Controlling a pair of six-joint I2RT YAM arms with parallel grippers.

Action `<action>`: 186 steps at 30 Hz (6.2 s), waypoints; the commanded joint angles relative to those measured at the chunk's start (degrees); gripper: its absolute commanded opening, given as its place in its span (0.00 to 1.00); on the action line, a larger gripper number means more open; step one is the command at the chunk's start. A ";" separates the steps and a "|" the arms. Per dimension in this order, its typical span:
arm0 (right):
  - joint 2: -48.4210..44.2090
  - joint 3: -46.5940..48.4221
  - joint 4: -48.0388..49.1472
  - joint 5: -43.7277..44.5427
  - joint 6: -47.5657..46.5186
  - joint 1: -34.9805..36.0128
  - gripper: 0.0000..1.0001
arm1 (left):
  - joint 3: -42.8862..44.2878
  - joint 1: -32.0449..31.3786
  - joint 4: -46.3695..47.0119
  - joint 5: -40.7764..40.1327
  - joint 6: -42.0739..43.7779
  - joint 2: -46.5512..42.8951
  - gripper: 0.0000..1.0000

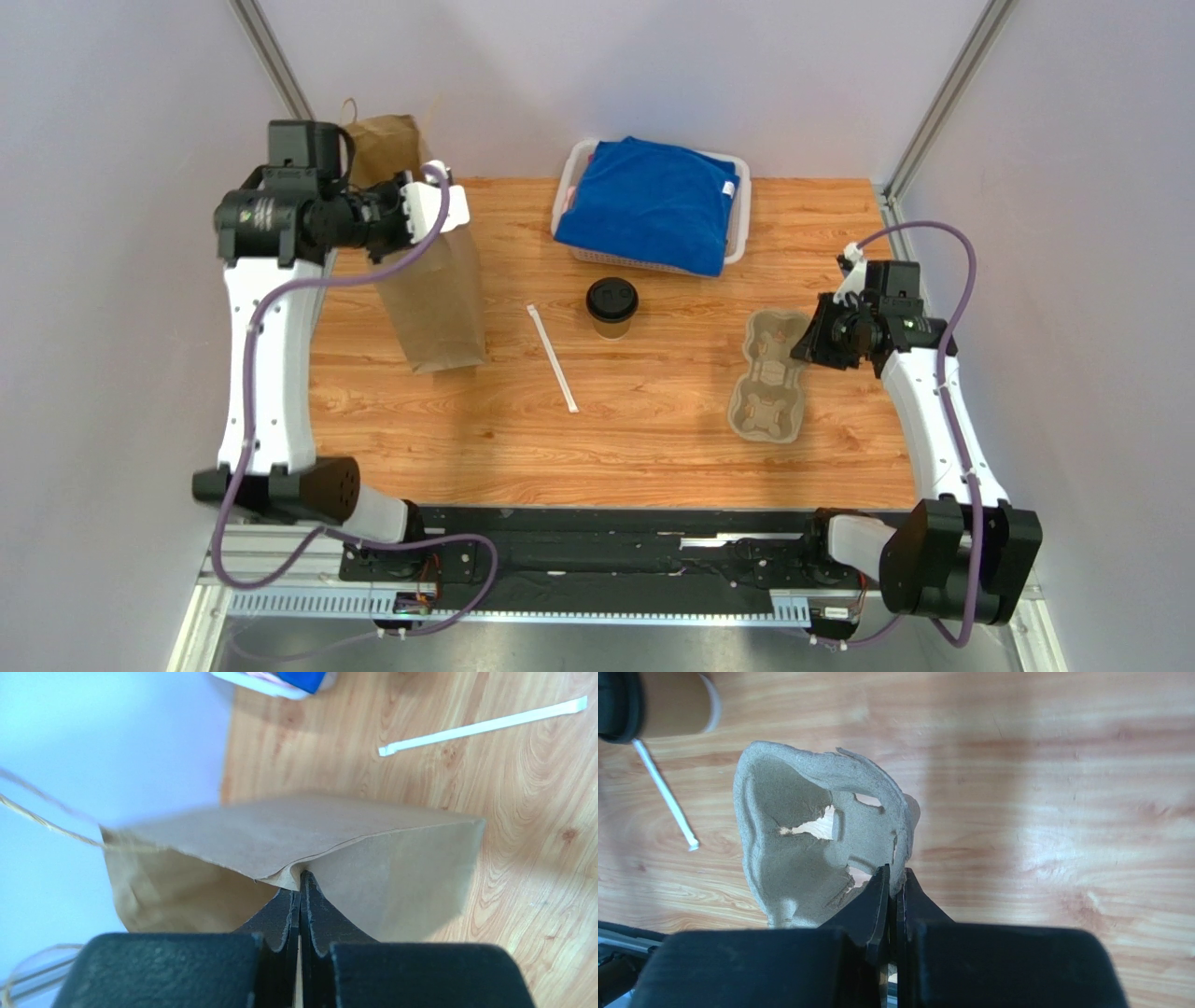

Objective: Pack the takeout coffee

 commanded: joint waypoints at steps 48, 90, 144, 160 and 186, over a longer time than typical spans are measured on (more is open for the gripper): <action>-8.60 6.07 8.29 4.31 3.99 -15.09 0.00 | -0.57 -42.75 9.85 -12.46 -73.44 -7.99 0.00; -6.05 7.83 11.37 0.27 3.28 -17.29 0.00 | 16.22 -53.39 3.60 -40.77 -84.96 11.33 0.00; -18.53 27.26 -6.47 0.53 -6.20 24.63 0.00 | 27.38 -52.59 17.23 -0.60 -56.23 8.00 0.71; -15.63 32.62 -11.22 6.94 -18.34 36.67 0.00 | 24.83 -56.73 18.46 -4.47 -61.85 11.52 0.52; -16.33 31.57 -9.20 12.22 -20.36 39.75 0.00 | 23.16 -57.17 16.70 -9.48 -63.79 14.42 0.21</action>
